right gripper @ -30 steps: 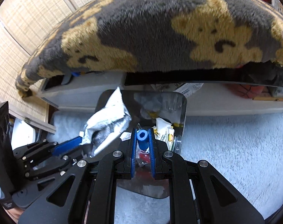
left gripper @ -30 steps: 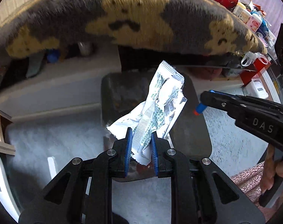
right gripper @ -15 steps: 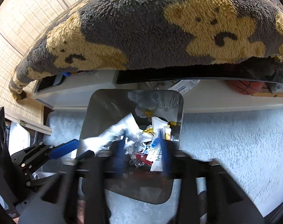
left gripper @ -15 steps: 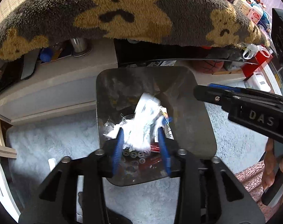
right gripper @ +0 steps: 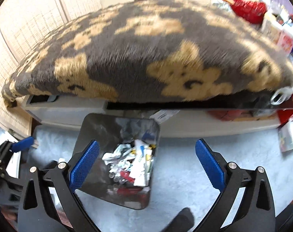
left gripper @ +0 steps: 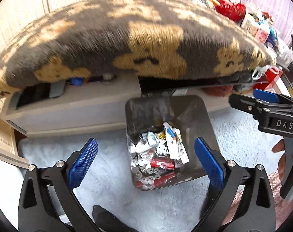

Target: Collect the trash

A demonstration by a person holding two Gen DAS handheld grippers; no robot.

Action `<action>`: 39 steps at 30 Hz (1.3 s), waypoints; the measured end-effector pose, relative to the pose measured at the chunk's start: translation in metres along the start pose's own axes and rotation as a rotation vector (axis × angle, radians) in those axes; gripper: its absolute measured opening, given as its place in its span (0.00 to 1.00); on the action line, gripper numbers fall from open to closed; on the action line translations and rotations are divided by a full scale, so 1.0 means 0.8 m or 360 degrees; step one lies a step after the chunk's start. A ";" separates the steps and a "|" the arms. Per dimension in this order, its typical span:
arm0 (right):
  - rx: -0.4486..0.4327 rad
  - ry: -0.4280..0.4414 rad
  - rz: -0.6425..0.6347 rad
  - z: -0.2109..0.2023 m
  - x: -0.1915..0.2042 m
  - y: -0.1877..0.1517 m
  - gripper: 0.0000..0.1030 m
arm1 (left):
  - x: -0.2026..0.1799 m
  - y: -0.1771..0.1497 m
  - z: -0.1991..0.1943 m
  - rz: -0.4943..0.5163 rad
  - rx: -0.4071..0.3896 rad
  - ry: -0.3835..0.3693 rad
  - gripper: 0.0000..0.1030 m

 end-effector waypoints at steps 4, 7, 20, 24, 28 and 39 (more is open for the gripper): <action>-0.0178 -0.0061 -0.0036 -0.053 -0.013 0.027 0.97 | 0.007 0.028 -0.049 0.0012 -0.0138 0.0054 0.92; -0.0344 -0.0082 -0.0022 -0.100 -0.025 0.054 0.97 | 0.011 0.057 -0.103 0.0021 -0.0330 0.0084 0.92; -0.0910 -0.0102 0.0030 -0.228 -0.053 0.107 0.97 | 0.025 0.127 -0.251 0.0018 -0.0884 0.0215 0.92; -0.0972 -0.0121 0.0042 -0.239 -0.056 0.103 0.97 | 0.029 0.133 -0.267 -0.0026 -0.0944 0.0235 0.92; -0.0998 -0.0144 0.0080 -0.246 -0.064 0.096 0.97 | 0.031 0.134 -0.278 -0.0058 -0.1001 0.0256 0.92; -0.1050 -0.0193 0.0137 -0.247 -0.081 0.085 0.97 | 0.024 0.126 -0.273 -0.0057 -0.1067 0.0254 0.92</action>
Point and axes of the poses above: each gripper's, at about its wrist camera, not at the fingertips, and z roughly the way its jaws point, x to its left, y to its top, the point moved 8 cm from there along z, roughly the way its jaws point, and after that the axes turned 2 degrees about -y, right-handed, at the moved point
